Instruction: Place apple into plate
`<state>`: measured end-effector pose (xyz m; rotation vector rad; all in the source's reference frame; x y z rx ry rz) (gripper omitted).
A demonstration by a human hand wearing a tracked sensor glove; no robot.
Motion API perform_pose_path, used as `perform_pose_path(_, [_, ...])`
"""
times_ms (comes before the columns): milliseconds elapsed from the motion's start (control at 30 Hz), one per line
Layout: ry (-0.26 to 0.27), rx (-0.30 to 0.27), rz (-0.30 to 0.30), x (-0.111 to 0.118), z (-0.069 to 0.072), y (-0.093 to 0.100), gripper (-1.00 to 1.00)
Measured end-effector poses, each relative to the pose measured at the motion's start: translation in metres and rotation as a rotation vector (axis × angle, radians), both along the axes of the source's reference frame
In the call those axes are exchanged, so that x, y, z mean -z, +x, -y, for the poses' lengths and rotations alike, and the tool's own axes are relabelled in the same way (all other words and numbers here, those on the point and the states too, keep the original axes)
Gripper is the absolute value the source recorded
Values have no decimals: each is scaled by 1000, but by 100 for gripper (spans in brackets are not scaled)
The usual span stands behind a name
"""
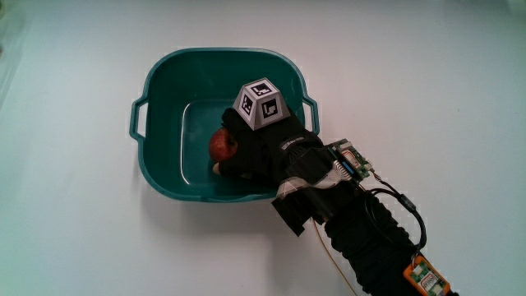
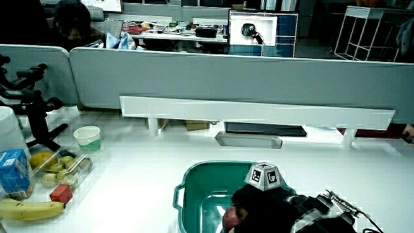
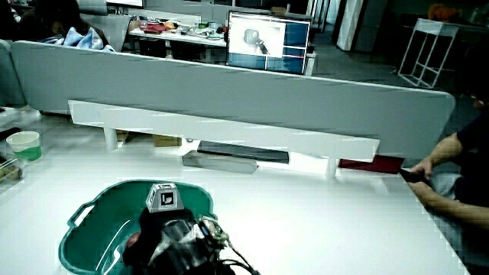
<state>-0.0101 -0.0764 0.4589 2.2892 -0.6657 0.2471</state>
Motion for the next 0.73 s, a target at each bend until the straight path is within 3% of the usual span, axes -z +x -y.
perform_pose_path(233, [-18,1,-18,1,-4,-1,-55])
perform_pose_path(300, [-16,2,-50,-1,-4,-1,-62])
perform_pose_path(367, [-29,-11,-32,0,-5,0,-69])
perform_pose_path(467, [-15,-10,-22,8,-5,4,-79])
perform_pose_path(633, [55,13,-25,35,-8,10,-97])
perform_pose_path(733, [76,23,-52,48,-9,18,-100])
